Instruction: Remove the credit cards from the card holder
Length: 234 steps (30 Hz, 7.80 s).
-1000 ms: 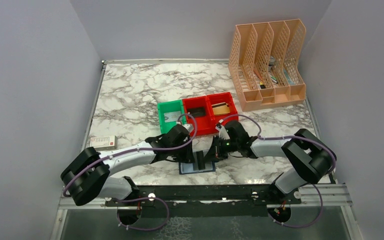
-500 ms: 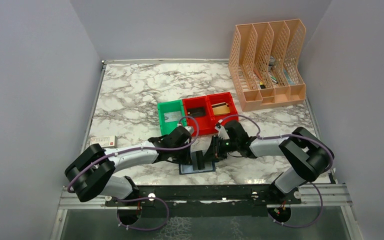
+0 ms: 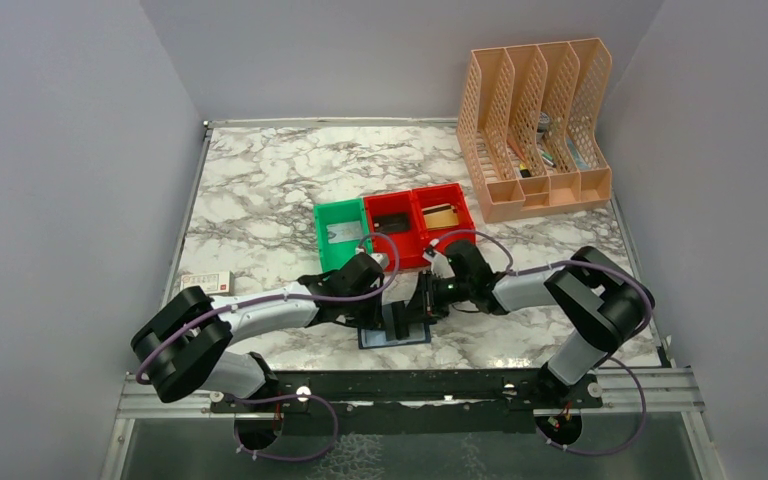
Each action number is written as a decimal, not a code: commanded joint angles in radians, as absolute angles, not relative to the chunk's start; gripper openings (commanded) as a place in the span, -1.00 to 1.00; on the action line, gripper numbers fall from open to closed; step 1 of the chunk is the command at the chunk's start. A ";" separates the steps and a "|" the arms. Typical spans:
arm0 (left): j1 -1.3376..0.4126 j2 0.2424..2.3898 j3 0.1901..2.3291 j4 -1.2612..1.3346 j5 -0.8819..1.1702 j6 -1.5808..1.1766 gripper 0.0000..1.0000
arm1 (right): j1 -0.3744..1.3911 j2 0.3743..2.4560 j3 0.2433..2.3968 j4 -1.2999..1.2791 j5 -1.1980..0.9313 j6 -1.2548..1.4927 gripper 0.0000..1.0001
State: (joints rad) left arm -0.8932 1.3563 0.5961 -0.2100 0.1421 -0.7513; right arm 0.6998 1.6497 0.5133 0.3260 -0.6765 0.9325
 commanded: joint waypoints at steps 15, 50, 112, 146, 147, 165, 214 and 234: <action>-0.904 1.354 0.595 -0.254 0.056 -0.753 -1.00 | 0.713 1.462 0.513 0.138 -0.452 0.847 -0.98; -0.892 0.871 0.461 -0.321 -0.198 -0.920 0.30 | 0.761 1.332 0.667 0.438 -0.088 -0.346 -0.98; -0.879 0.904 0.510 -0.356 -0.142 -0.867 0.71 | 0.761 1.782 1.078 0.298 -0.017 -0.630 -0.42; -0.878 1.108 0.569 -0.270 -0.039 -0.822 0.38 | 0.908 1.338 0.638 -0.260 -0.140 0.794 -0.18; -0.878 1.111 0.568 -0.272 -0.037 -0.819 0.38 | 0.908 1.343 0.637 -0.258 -0.139 0.795 -0.18; -0.878 1.201 0.503 -0.293 -0.046 -0.800 -0.22 | 0.908 1.389 0.627 -0.161 -0.186 0.808 -0.39; -0.880 1.247 0.529 -0.256 -0.006 -0.784 -0.61 | 0.908 1.413 0.690 -0.092 -0.383 0.755 -0.23; -0.879 1.249 0.532 -0.255 -0.003 -0.784 -0.61 | 0.907 1.416 0.660 -0.103 -0.343 0.753 -0.18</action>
State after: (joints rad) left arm -0.8787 1.2293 0.5159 -0.2420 -0.0250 -0.7967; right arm 0.9024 1.4136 0.6788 -0.1570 -0.3225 0.7620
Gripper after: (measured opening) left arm 0.198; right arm 0.408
